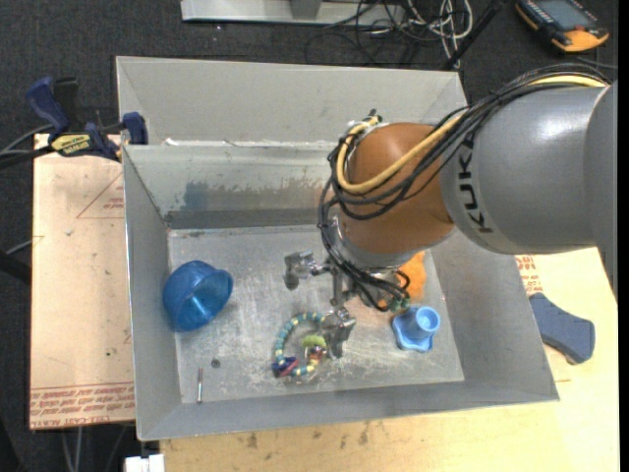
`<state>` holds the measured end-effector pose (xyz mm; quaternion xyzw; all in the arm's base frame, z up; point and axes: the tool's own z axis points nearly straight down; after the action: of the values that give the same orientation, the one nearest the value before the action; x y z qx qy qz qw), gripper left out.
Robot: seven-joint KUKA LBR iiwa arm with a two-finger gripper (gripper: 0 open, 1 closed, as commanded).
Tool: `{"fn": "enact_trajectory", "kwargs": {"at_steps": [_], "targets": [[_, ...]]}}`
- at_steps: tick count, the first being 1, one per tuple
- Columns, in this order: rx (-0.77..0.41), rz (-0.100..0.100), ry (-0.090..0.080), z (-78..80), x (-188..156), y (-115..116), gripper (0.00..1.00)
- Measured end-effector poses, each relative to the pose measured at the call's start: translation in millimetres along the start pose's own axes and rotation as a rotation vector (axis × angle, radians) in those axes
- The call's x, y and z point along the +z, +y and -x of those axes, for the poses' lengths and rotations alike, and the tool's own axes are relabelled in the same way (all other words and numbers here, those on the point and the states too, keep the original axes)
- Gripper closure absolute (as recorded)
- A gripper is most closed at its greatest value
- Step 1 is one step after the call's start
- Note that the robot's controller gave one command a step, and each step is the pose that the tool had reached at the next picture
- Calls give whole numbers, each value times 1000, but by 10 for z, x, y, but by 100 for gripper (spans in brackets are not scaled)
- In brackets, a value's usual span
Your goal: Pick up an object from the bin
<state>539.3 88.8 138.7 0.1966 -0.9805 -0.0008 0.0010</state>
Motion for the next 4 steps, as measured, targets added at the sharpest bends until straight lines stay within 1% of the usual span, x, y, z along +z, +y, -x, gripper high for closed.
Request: {"fn": "enact_trajectory", "kwargs": {"at_steps": [1, 2, 3, 4], "targets": [[-232, -2, -5, -181, 98, 89, 0], [-322, 1, 0, -273, 714, 226, 0], [-553, -5, -17, -428, 655, 116, 100], [-553, -5, -17, -428, 655, 116, 100]]}}
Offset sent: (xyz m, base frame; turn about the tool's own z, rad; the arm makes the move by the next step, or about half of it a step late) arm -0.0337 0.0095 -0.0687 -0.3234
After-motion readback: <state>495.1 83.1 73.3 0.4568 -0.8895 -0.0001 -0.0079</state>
